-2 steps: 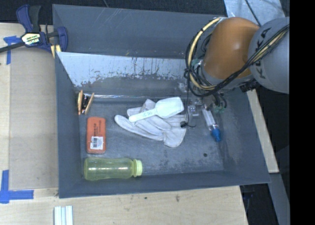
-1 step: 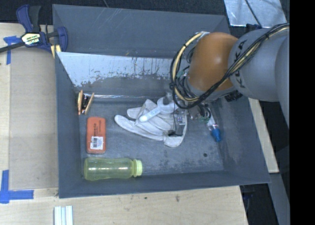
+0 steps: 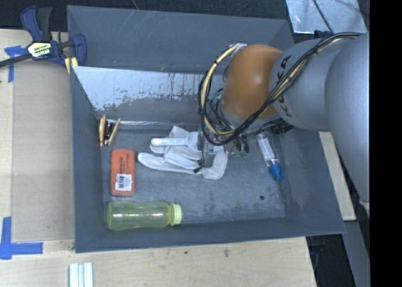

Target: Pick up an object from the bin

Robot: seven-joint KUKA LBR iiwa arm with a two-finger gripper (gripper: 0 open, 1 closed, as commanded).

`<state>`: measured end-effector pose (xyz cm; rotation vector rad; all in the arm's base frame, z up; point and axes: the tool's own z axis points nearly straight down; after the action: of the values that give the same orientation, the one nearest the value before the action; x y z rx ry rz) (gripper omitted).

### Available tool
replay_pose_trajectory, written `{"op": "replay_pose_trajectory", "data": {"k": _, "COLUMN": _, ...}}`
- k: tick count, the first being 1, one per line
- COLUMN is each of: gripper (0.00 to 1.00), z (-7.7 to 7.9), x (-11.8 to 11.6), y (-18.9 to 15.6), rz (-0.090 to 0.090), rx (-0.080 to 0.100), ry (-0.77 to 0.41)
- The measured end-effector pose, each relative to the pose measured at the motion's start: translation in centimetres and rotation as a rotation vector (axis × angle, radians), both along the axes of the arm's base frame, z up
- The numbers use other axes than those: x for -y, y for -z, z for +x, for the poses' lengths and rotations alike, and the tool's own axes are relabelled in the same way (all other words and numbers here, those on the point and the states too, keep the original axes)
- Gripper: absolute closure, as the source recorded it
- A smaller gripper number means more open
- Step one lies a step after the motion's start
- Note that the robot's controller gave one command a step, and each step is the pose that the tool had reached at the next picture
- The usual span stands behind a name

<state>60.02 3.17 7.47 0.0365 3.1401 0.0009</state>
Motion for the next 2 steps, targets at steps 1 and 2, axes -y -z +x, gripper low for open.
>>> {"op": "replay_pose_trajectory", "data": {"k": 1, "gripper": 1.0, "z": 0.0, "x": 0.0, "y": 0.0, "rz": 0.0, "rx": 0.0, "ry": 0.0}}
{"op": "replay_pose_trajectory", "data": {"k": 2, "gripper": 1.0, "z": -0.1, "x": -0.1, "y": -4.3, "rz": -0.001, "rx": -0.005, "ry": -0.022}}
